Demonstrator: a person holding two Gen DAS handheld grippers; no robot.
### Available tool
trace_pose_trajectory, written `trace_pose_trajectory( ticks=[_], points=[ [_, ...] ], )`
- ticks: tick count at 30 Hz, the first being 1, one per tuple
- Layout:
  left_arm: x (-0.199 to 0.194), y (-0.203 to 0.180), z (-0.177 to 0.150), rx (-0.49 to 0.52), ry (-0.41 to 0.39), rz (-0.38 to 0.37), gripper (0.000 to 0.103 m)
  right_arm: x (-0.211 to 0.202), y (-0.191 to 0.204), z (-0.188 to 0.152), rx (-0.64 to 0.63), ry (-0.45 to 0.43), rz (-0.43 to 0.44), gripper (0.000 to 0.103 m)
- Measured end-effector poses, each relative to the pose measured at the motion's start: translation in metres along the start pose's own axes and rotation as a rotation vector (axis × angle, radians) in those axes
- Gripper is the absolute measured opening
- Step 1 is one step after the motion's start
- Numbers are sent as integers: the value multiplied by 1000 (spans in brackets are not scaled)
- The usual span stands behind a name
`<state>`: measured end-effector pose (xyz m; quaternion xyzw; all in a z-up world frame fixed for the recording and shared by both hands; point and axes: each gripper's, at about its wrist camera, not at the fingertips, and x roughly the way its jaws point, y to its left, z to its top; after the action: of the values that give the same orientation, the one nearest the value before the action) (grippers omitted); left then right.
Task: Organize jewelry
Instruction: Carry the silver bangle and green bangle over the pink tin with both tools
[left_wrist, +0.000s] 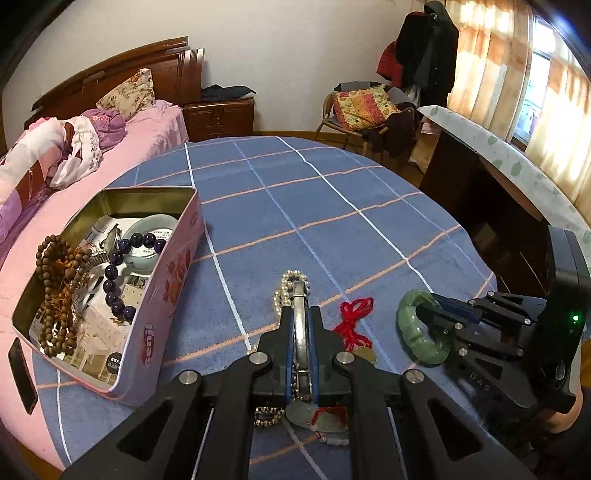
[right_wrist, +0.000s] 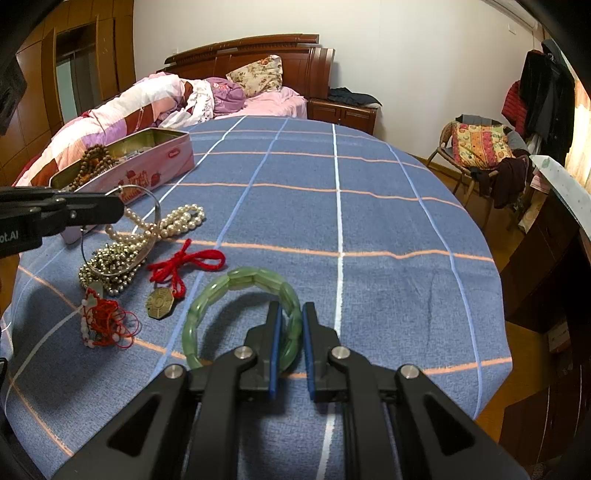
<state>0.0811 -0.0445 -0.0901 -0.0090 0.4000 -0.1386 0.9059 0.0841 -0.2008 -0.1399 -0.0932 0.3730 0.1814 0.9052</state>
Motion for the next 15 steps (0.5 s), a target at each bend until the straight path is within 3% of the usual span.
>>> trace_pose_trajectory(
  ticks=[4,6,7,10,11,14,15],
  points=[
    [0,1,0,-2,1,2,12,0,0,0,1,-1,0,14],
    [1,-2,-1,8,-1,13,31,0,0,0,1,0,1,14],
    [1,-3,-1,13,-5,21,35,0,0,0,1,0,1,14],
    [0,-6,-3,37,-15,30,36,0,0,1,3,-1,3,14],
    [1,-8,-3,52,-13,43,32,0,0,0,3,-1,2,14],
    [2,-14,-5,97,-7,64,4,0,0,1,1,-1,1,14],
    [3,-15,-6,103,0,58,4,0,0,1,0,-1,2,14]
  ],
)
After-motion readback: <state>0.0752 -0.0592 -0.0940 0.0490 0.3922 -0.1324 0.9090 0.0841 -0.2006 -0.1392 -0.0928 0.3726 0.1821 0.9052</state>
